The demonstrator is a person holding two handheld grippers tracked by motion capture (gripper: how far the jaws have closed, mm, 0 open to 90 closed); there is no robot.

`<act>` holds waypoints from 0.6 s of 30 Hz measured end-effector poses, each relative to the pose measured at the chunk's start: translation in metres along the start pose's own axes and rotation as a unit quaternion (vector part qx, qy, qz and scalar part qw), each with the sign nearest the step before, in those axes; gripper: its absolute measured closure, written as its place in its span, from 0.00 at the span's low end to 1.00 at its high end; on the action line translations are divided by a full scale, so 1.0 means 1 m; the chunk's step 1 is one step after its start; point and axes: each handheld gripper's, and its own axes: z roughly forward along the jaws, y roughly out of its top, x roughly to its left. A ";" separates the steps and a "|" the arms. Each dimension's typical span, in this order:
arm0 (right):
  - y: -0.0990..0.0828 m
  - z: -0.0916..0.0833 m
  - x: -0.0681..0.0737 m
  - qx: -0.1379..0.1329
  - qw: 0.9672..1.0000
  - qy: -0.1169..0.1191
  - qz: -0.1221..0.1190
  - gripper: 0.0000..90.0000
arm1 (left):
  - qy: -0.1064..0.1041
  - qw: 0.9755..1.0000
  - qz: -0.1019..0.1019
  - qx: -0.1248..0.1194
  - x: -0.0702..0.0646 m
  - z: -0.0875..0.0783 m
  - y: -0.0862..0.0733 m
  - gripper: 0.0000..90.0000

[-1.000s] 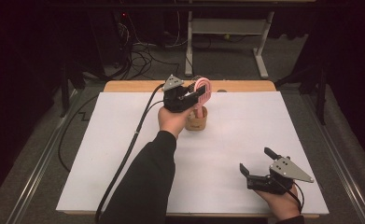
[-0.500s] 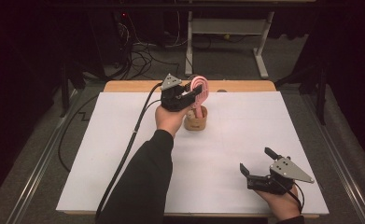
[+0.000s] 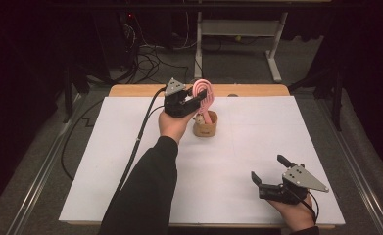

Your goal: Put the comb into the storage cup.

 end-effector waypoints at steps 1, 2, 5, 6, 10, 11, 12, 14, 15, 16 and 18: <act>0.000 0.000 0.000 0.000 1.000 0.000 0.000 0.00 | 0.001 1.000 0.001 0.001 0.001 -0.001 0.000 0.64; 0.000 0.000 0.000 0.000 1.000 0.000 0.001 0.00 | 0.002 1.000 0.001 0.001 0.001 -0.001 0.000 0.64; 0.000 0.000 0.000 0.000 1.000 0.000 0.000 0.00 | 0.004 1.000 -0.002 0.002 0.003 -0.002 0.000 0.58; 0.000 0.000 0.000 0.000 1.000 -0.001 0.001 0.00 | 0.006 1.000 -0.004 0.003 0.004 -0.002 0.001 0.58; -0.001 0.001 0.000 0.001 1.000 0.000 0.000 0.00 | 0.014 1.000 0.001 0.007 0.004 -0.003 0.001 0.58; -0.001 0.001 0.000 0.000 1.000 0.000 -0.001 0.00 | 0.014 1.000 0.003 0.008 0.004 -0.003 0.000 0.58; -0.001 0.001 0.000 0.001 1.000 0.000 0.000 0.00 | 0.014 1.000 0.003 0.008 0.004 -0.002 0.000 0.55; -0.001 0.001 0.000 0.001 1.000 0.001 0.000 0.00 | 0.016 1.000 0.004 0.010 0.004 -0.003 0.000 0.52; -0.001 0.001 0.000 0.001 1.000 0.001 0.000 0.00 | 0.017 1.000 0.004 0.011 0.004 -0.003 0.000 0.52; -0.001 0.001 0.000 0.001 1.000 0.001 0.001 0.00 | 0.018 1.000 0.007 0.014 0.004 -0.003 0.000 0.52; -0.001 0.001 0.000 0.000 1.000 0.000 0.000 0.00 | 0.018 1.000 0.012 0.018 0.005 -0.004 0.000 0.52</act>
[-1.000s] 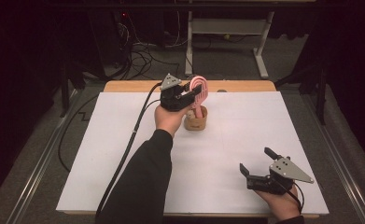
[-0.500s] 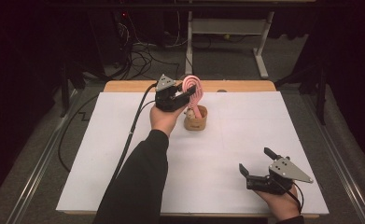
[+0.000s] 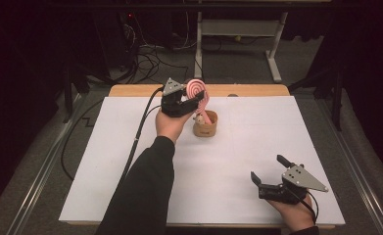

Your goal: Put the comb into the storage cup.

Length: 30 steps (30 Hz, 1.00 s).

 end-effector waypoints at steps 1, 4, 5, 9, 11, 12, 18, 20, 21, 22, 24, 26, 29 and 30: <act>0.000 0.000 0.000 0.000 1.000 0.000 -0.001 0.00 | 0.001 1.000 0.001 0.002 0.000 -0.001 0.000 0.52; 0.000 0.000 0.000 0.000 1.000 -0.002 0.002 0.00 | 0.004 1.000 0.006 0.007 0.000 -0.001 0.000 0.48; 0.000 0.000 0.000 0.000 1.000 -0.002 0.002 0.00 | 0.006 1.000 0.008 0.010 0.000 -0.001 0.000 0.48; 0.000 0.000 0.000 -0.001 1.000 -0.001 0.002 0.00 | 0.014 1.000 0.018 0.014 0.001 -0.004 -0.001 0.48; 0.000 0.000 0.000 0.000 1.000 0.000 -0.001 0.00 | 0.014 1.000 0.013 0.015 0.002 -0.004 -0.001 0.42; 0.000 0.000 0.001 0.000 1.000 0.001 -0.001 0.00 | 0.013 1.000 0.012 0.014 0.003 -0.005 -0.002 0.42; 0.001 0.000 0.002 0.000 1.000 0.000 -0.003 0.00 | 0.010 1.000 0.002 0.010 0.009 -0.006 -0.008 0.37; 0.000 0.001 0.002 0.001 1.000 -0.001 -0.003 0.00 | 0.013 1.000 0.000 0.009 0.010 -0.008 -0.009 0.37; 0.000 0.001 0.002 0.002 1.000 -0.001 -0.003 0.00 | 0.013 1.000 -0.001 0.010 0.011 -0.008 -0.009 0.37; 0.000 0.001 0.002 0.003 1.000 0.000 -0.002 0.00 | 0.011 1.000 -0.001 0.011 0.012 -0.008 -0.010 0.37; 0.000 0.002 0.002 0.003 1.000 0.001 -0.004 0.00 | 0.011 1.000 -0.002 0.015 0.013 -0.009 -0.010 0.32; 0.000 0.001 0.003 0.003 1.000 0.002 -0.004 0.00 | 0.012 1.000 -0.002 0.015 0.014 -0.010 -0.010 0.30; 0.000 0.001 0.002 0.002 1.000 0.001 -0.005 0.00 | 0.012 1.000 -0.002 0.017 0.015 -0.010 -0.010 0.27; 0.000 0.001 0.002 0.002 1.000 0.000 -0.006 0.00 | 0.011 1.000 -0.005 0.017 0.015 -0.010 -0.010 0.24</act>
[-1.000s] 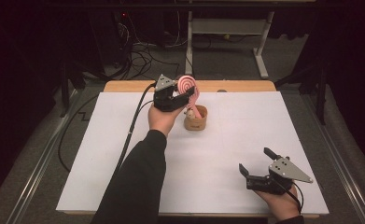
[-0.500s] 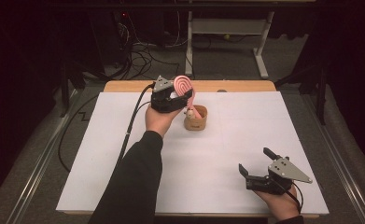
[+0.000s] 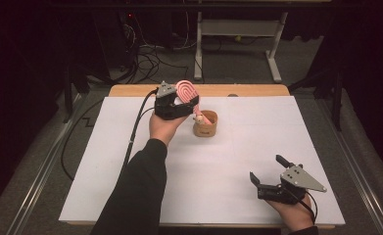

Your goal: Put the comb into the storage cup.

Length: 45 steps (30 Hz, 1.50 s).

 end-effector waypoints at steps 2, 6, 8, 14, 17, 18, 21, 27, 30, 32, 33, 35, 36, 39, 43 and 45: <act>0.000 0.000 0.000 0.000 1.000 0.000 0.002 0.00 | 0.000 1.000 -0.002 0.000 0.000 0.000 -0.001 0.21; 0.000 0.000 0.000 0.000 1.000 -0.001 0.003 0.00 | 0.004 1.000 -0.001 0.000 0.001 -0.002 -0.001 0.19; 0.000 0.000 0.000 0.000 1.000 -0.001 0.002 0.00 | 0.004 1.000 -0.003 0.003 0.002 -0.004 -0.001 0.16; 0.000 0.001 0.001 0.000 1.000 0.002 -0.001 0.00 | 0.010 1.000 -0.009 0.010 0.004 -0.005 -0.001 0.05; 0.000 0.001 0.001 0.001 1.000 0.002 -0.001 0.00 | 0.010 1.000 -0.012 0.009 0.005 -0.007 0.000 0.01; 0.000 0.001 0.001 0.001 1.000 0.002 -0.001 0.00 | 0.008 1.000 -0.013 0.010 0.006 -0.007 0.000 0.01; 0.000 0.001 0.001 0.002 1.000 0.003 0.000 0.00 | 0.006 1.000 -0.015 0.014 0.007 -0.008 0.000 0.00; 0.000 0.001 0.002 0.001 1.000 0.003 -0.001 0.00 | 0.010 1.000 -0.018 0.016 0.008 -0.011 -0.001 0.00; 0.000 0.001 0.002 0.000 1.000 0.002 -0.002 0.00 | 0.013 1.000 -0.016 0.015 0.009 -0.013 -0.001 0.00; 0.000 0.001 0.002 -0.001 1.000 0.002 -0.002 0.00 | 0.013 1.000 -0.013 0.013 0.008 -0.015 -0.001 0.00; 0.000 0.001 0.002 0.000 1.000 0.001 -0.002 0.00 | 0.013 1.000 -0.011 0.013 0.008 -0.016 -0.001 0.00; 0.000 0.001 0.002 0.000 1.000 0.001 -0.001 0.00 | 0.014 1.000 -0.006 0.015 0.008 -0.018 -0.001 0.00; 0.000 0.001 0.002 0.001 1.000 0.002 -0.001 0.00 | 0.012 1.000 -0.006 0.015 0.008 -0.020 -0.001 0.00; -0.001 0.001 0.002 0.001 1.000 0.004 -0.001 0.00 | 0.010 1.000 -0.006 0.018 0.009 -0.025 -0.003 0.00; -0.001 0.002 0.001 0.002 1.000 0.004 0.001 0.00 | 0.009 1.000 -0.003 0.016 0.010 -0.033 -0.007 0.00; -0.001 0.002 0.001 0.004 1.000 0.004 0.000 0.00 | 0.006 1.000 -0.006 0.014 0.011 -0.038 -0.011 0.00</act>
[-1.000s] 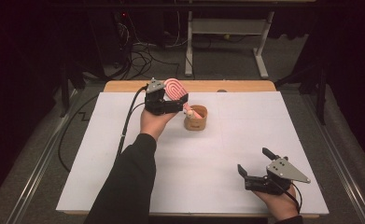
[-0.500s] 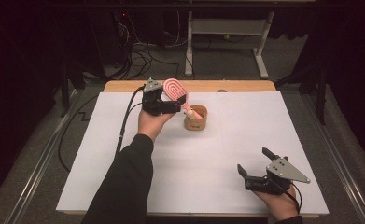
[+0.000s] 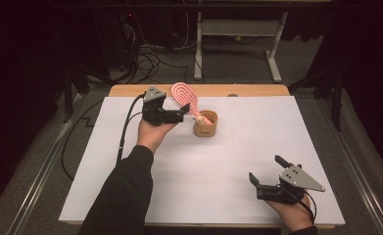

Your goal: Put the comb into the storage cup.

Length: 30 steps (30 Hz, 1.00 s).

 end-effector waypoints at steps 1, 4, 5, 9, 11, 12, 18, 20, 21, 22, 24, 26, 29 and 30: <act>0.000 0.000 0.000 0.001 1.000 -0.001 0.000 0.00 | -0.001 1.000 0.002 0.002 0.001 -0.002 -0.003 0.00; 0.000 0.000 0.001 0.002 1.000 0.000 0.000 0.00 | -0.005 1.000 0.000 0.003 0.002 -0.007 -0.014 0.00; 0.000 0.000 0.001 0.002 1.000 0.000 0.000 0.00 | -0.005 1.000 -0.002 0.003 0.003 -0.008 -0.018 0.00; -0.001 0.001 0.002 0.004 1.000 0.002 -0.002 0.00 | -0.006 1.000 -0.011 0.017 0.009 -0.011 -0.038 0.00; -0.001 0.001 0.002 0.004 1.000 0.002 -0.001 0.00 | -0.008 1.000 -0.015 0.023 0.011 -0.013 -0.047 0.00; -0.001 0.001 0.002 0.004 1.000 0.001 -0.001 0.00 | -0.008 1.000 -0.018 0.024 0.012 -0.014 -0.051 0.00; -0.002 0.001 0.002 0.008 1.000 -0.001 -0.002 0.00 | -0.013 0.999 -0.022 0.033 0.014 -0.025 -0.075 0.00; -0.002 0.001 0.002 0.008 1.000 -0.001 -0.001 0.00 | -0.021 0.999 -0.023 0.039 0.012 -0.030 -0.083 0.00; -0.002 0.001 0.002 0.008 1.000 0.001 0.001 0.00 | -0.025 0.999 -0.020 0.039 0.011 -0.034 -0.087 0.00; -0.002 0.001 0.002 0.007 1.000 0.002 0.001 0.00 | -0.026 0.999 -0.016 0.040 0.009 -0.039 -0.091 0.00; -0.002 0.001 0.002 0.007 1.000 0.001 0.002 0.00 | -0.030 0.999 -0.009 0.044 0.006 -0.049 -0.099 0.00; -0.003 0.001 0.002 0.007 1.000 0.001 0.002 0.00 | -0.035 0.998 0.000 0.047 0.002 -0.059 -0.106 0.00; -0.003 0.001 0.002 0.009 1.000 0.001 0.002 0.00 | -0.039 0.998 0.008 0.047 -0.002 -0.078 -0.117 0.00; -0.003 0.001 0.002 0.009 1.000 0.001 0.002 0.00 | -0.039 0.998 0.012 0.048 -0.004 -0.085 -0.120 0.00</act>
